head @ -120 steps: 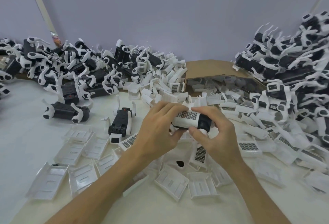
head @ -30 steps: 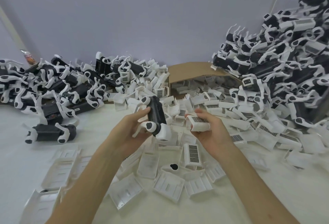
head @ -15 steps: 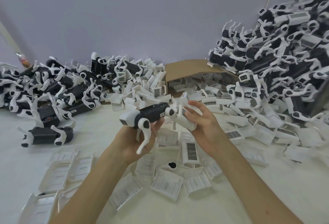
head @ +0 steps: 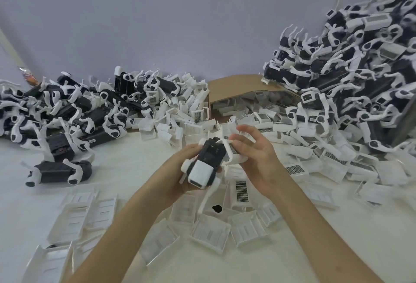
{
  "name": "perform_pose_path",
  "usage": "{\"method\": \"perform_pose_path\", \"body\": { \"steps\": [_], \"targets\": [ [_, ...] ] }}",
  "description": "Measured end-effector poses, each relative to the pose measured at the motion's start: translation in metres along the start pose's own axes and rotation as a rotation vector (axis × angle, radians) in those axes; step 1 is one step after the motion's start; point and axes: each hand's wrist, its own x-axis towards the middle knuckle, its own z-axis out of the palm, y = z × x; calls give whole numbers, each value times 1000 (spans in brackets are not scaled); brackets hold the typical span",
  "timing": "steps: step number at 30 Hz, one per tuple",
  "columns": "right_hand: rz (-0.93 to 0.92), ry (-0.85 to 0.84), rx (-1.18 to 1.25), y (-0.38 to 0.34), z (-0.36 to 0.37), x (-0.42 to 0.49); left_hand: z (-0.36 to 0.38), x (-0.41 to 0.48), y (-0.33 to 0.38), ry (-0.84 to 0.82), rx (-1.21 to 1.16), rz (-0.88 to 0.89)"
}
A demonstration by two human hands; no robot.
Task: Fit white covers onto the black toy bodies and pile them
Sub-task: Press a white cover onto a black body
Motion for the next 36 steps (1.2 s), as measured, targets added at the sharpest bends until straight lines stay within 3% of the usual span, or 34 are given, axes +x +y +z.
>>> {"method": "perform_pose_path", "body": {
  "steps": [5, 12, 36],
  "targets": [
    [-90, -90, -307, 1, 1, -4, 1, 2, -3, 144, 243, 27],
    [-223, -39, -770, 6, 5, -7, 5, -1, -4, 121, 320, 32],
    [-189, -7, -841, 15, 7, -6, 3, 5, -10, 55, 493, 176]
  ]
}}
